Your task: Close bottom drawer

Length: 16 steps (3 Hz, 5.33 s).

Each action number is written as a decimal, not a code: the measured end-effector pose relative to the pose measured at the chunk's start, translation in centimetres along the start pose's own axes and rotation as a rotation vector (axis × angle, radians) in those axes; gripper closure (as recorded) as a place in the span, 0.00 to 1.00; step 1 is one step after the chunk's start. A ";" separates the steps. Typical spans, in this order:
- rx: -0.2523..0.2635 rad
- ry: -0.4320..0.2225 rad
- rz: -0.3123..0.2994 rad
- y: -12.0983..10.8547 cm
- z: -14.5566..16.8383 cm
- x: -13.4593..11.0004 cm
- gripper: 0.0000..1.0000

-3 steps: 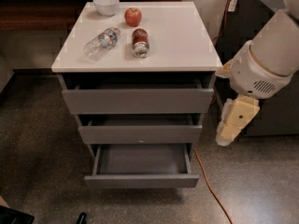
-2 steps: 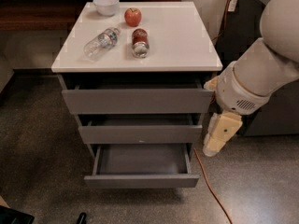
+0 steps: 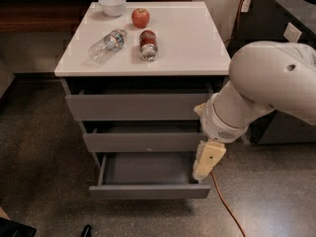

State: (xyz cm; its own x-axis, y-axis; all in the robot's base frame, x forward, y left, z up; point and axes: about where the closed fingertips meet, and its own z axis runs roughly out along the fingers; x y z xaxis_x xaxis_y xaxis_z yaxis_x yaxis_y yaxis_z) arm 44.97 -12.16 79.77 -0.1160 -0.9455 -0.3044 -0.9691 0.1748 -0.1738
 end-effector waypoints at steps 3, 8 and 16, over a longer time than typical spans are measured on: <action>-0.098 -0.012 -0.034 2.5 17.7 -1.1 0.00; -0.229 0.143 -0.118 6.2 35.8 4.9 0.00; -0.205 0.033 -0.133 4.2 56.6 16.1 1.00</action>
Offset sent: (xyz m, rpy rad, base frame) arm 0.0190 0.0690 -0.1641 0.0424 0.0714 0.0401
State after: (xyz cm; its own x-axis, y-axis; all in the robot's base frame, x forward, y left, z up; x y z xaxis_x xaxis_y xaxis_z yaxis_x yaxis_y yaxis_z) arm 51.31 -11.03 21.11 0.0122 -0.9656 -0.2599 -0.9998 -0.0084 -0.0158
